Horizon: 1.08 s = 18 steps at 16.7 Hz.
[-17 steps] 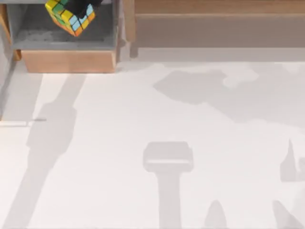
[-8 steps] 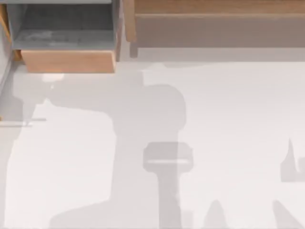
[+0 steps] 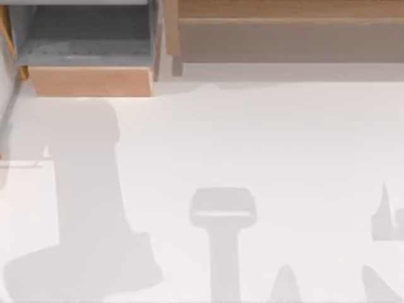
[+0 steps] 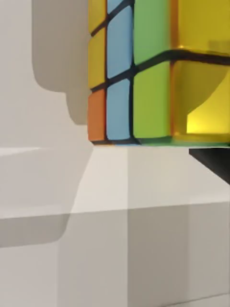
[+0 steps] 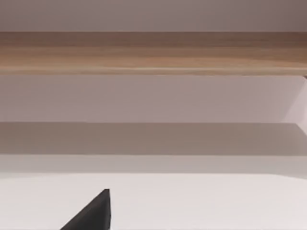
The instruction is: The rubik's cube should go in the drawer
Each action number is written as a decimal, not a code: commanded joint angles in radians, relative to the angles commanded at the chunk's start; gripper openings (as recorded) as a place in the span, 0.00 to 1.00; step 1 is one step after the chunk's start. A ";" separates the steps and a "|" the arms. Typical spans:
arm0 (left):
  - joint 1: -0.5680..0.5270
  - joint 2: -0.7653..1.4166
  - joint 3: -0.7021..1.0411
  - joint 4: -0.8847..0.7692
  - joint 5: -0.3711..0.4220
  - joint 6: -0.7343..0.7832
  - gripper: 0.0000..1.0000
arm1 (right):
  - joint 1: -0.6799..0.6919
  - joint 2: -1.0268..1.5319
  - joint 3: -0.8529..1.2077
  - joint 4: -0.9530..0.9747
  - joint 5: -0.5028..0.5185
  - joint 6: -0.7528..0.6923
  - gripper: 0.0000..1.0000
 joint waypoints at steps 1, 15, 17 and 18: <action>0.000 0.000 0.000 0.000 0.000 0.000 0.00 | 0.000 0.000 0.000 0.000 0.000 0.000 1.00; 0.000 0.000 0.000 0.000 0.000 0.000 0.75 | 0.000 0.000 0.000 0.000 0.000 0.000 1.00; 0.000 0.000 0.000 0.000 0.000 0.000 0.90 | 0.000 0.000 0.000 0.000 0.000 0.000 1.00; 0.000 0.000 0.000 0.000 0.000 0.000 0.98 | 0.000 0.000 0.000 0.000 0.000 0.000 1.00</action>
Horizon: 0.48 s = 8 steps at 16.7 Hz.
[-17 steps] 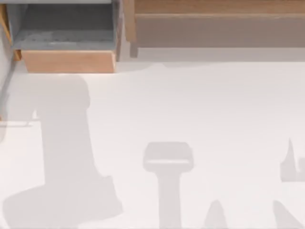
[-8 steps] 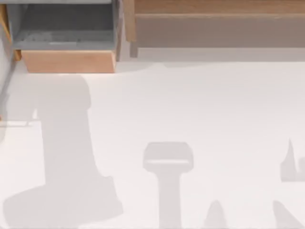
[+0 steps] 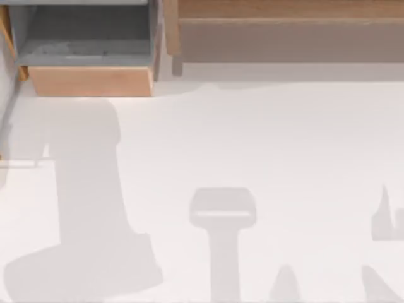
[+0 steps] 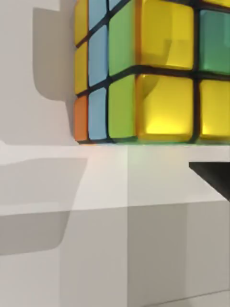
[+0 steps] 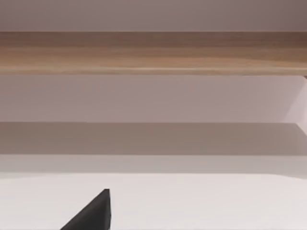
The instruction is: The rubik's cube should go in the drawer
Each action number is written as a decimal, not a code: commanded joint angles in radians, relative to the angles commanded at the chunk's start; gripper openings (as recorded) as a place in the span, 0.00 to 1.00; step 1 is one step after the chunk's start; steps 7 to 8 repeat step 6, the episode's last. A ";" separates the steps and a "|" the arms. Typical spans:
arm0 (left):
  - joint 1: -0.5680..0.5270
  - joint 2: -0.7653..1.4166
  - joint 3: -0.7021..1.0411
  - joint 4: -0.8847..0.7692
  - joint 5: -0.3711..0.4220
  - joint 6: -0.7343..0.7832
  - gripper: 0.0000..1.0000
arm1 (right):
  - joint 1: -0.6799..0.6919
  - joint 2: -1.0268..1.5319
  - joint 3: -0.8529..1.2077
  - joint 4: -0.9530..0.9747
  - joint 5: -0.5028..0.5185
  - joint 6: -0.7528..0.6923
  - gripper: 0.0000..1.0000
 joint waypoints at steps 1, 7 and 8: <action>0.000 0.000 0.000 0.000 0.000 0.000 1.00 | 0.000 0.000 0.000 0.000 0.000 0.000 1.00; 0.000 0.000 0.000 0.000 0.000 0.000 1.00 | 0.000 0.000 0.000 0.000 0.000 0.000 1.00; 0.000 0.000 0.000 0.000 0.000 0.000 1.00 | 0.000 0.000 0.000 0.000 0.000 0.000 1.00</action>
